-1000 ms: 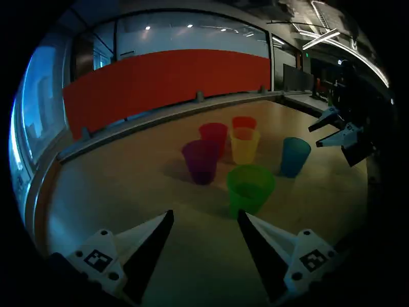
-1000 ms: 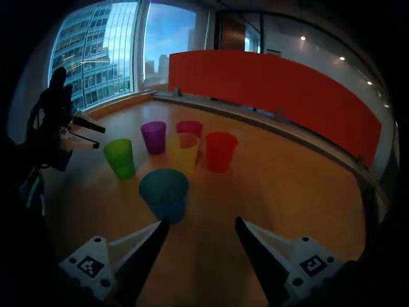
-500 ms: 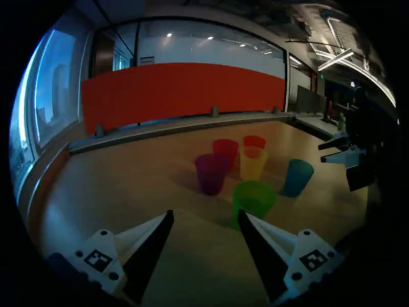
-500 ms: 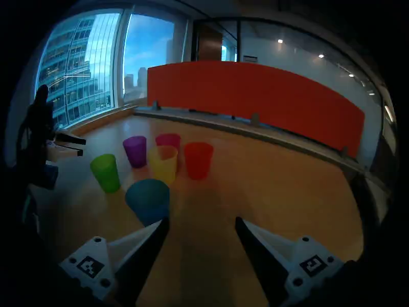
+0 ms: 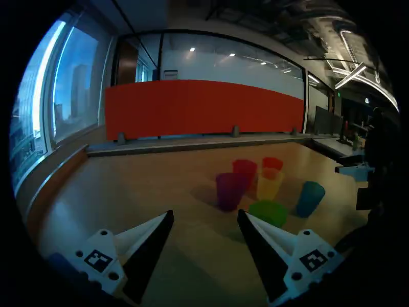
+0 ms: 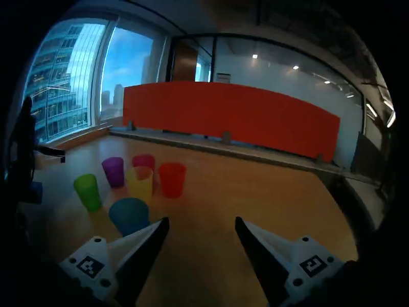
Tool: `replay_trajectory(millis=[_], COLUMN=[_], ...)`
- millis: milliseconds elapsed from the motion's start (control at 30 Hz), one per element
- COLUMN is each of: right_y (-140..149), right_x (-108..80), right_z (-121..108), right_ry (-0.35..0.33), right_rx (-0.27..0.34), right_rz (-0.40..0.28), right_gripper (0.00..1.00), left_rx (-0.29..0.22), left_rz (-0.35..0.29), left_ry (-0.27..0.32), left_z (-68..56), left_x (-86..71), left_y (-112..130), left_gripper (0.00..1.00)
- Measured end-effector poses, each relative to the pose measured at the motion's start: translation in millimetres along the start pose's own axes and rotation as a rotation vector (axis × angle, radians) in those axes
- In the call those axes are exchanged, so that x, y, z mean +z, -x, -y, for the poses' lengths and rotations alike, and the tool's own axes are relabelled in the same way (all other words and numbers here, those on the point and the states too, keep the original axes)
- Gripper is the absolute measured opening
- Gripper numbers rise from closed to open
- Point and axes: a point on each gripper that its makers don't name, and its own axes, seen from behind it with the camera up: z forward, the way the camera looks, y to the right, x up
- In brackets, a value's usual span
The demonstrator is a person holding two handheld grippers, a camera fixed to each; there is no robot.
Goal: Pour water
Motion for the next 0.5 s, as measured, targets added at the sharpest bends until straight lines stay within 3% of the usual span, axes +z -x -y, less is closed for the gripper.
replay_trajectory(millis=[300,500], right_y=[-20,-41], right_x=[-0.1,-5.6], right_z=[-10,-17], right_ry=[0.090,0.142], right_rx=[0.030,0.060], right_rz=[-0.114,-0.200], right_gripper=[1.00,1.00], left_rx=[-0.001,0.010], left_rz=[-0.108,-0.199], left_ry=[-0.103,-0.146], left_z=[19.2,24.8], left_x=[-8.5,-16.9], left_y=[-27,-51], left_gripper=[0.93,0.93])
